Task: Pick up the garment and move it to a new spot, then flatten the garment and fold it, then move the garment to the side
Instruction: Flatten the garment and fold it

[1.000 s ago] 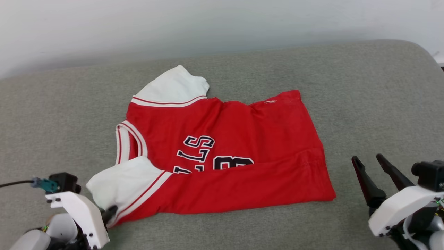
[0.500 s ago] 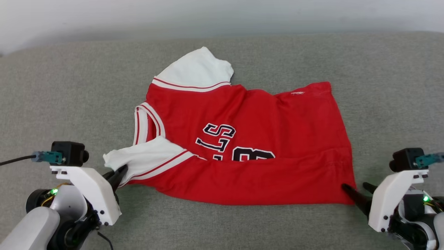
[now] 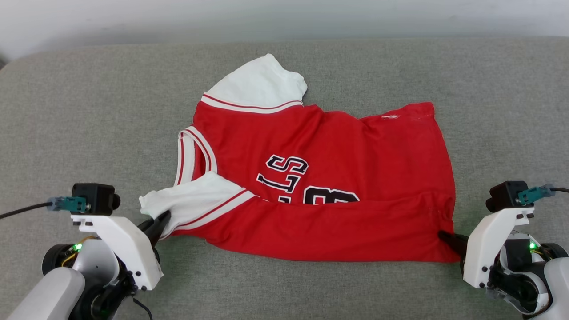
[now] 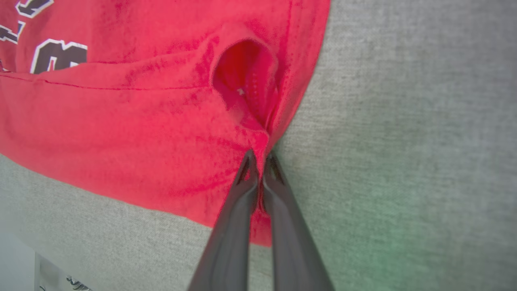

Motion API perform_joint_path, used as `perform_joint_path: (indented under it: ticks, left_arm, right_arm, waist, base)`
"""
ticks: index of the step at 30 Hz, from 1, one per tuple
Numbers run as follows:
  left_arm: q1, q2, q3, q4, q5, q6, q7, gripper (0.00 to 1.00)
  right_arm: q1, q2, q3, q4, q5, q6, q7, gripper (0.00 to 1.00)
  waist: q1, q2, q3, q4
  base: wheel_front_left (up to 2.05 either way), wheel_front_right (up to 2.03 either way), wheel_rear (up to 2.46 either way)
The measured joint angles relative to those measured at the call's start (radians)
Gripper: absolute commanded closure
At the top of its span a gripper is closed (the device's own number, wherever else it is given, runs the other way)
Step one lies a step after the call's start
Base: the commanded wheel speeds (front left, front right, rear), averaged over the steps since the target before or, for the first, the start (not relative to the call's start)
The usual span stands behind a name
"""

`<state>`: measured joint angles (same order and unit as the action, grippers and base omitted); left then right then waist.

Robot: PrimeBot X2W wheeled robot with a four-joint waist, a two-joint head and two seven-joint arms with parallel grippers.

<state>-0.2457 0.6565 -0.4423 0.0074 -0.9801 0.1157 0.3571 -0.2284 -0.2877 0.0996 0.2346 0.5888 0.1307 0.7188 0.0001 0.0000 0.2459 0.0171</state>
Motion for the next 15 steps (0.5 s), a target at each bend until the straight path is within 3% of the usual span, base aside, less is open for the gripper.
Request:
perform_joint_path:
  ticks: [8,15]
  left_arm:
    - [0.032,-0.002,0.003,0.001,-0.004,0.018,-0.015,1.0]
    - [0.108,-0.006,0.002,-0.016,-0.011,0.06,-0.026,1.0]
  right_arm:
    - [-0.007,-0.033,0.063,-0.025,0.018,0.0,-0.041,1.0]
    - [0.021,-0.053,0.122,-0.069,0.029,0.0,-0.068,1.0]
  waist:
    - [0.0,0.0,-0.061,-0.009]
    - [0.0,0.0,-0.147,-0.014]
  base:
    - [0.0,0.0,0.0]
    - [0.0,0.0,0.0]
